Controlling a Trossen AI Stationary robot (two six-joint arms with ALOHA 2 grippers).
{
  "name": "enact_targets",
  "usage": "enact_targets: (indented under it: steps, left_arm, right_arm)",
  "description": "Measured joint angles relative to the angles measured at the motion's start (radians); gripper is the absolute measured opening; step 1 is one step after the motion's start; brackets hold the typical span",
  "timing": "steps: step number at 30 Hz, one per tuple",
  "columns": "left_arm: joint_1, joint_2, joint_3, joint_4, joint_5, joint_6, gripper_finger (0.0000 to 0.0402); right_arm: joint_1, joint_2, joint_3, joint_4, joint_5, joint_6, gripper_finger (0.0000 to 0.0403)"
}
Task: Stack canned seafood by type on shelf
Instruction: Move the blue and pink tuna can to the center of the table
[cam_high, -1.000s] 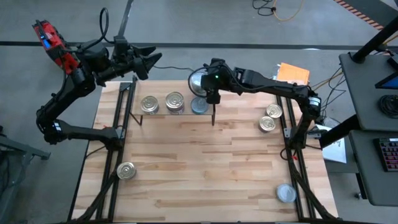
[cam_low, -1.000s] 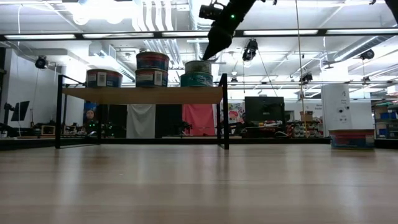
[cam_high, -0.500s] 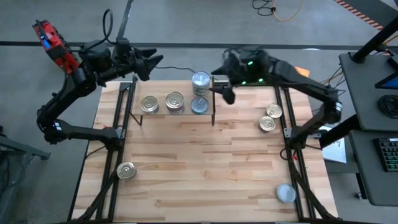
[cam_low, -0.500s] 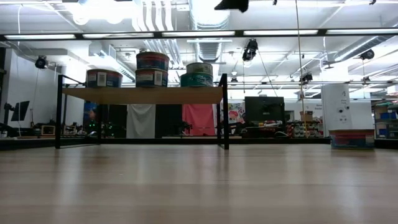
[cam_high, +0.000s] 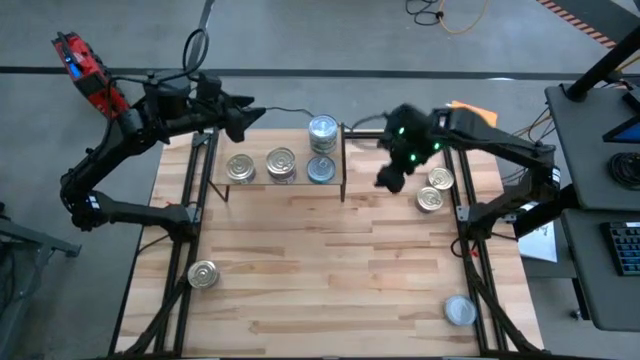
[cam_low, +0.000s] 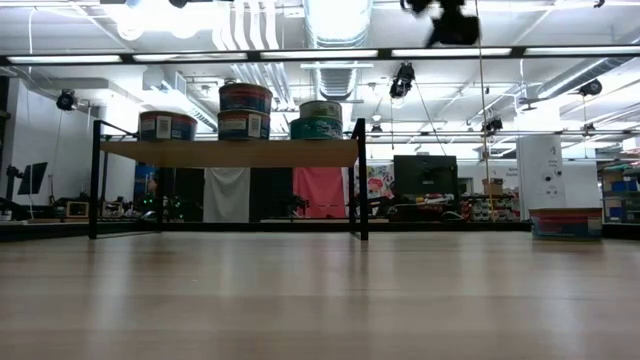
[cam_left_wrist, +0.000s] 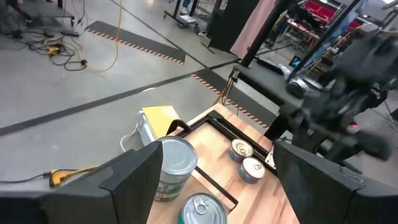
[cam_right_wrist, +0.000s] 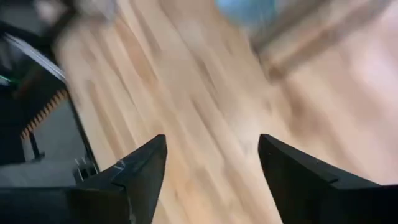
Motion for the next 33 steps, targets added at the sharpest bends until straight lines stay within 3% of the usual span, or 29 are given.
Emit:
enact_targets:
  steps: [8, 13, 18, 22, 27, 33]
  left_arm:
    - [-0.113, -0.002, 0.000, 0.085, 0.001, 0.078, 0.0284]
    - [-0.194, -0.001, 0.000, 0.111, -0.031, 0.169, 0.0275]
    - [-0.219, -0.001, -0.002, 0.112, -0.035, 0.228, 0.0263]
    - [-0.219, -0.001, -0.002, 0.107, -0.003, 0.261, 0.0243]
    - [-0.244, 0.011, -0.013, 0.064, 0.051, 0.288, 0.0172]
    - [-0.255, 0.038, -0.016, 0.036, 0.046, 0.245, 0.0026]
  right_arm:
    - [0.062, -0.117, -0.331, 0.008, 0.008, 0.187, 0.0173]
    - [0.057, -0.215, -0.527, 0.013, 0.127, 0.439, 0.0135]
    - [0.059, -0.269, -0.666, 0.073, 0.126, 0.579, 0.0078]
    - [0.059, -0.291, -0.724, 0.131, 0.127, 0.591, 0.0025]
    - [0.059, -0.297, -0.752, 0.146, 0.166, 0.586, 0.0013]
    - [0.031, -0.278, -0.761, 0.058, 0.265, 0.638, 0.0012]
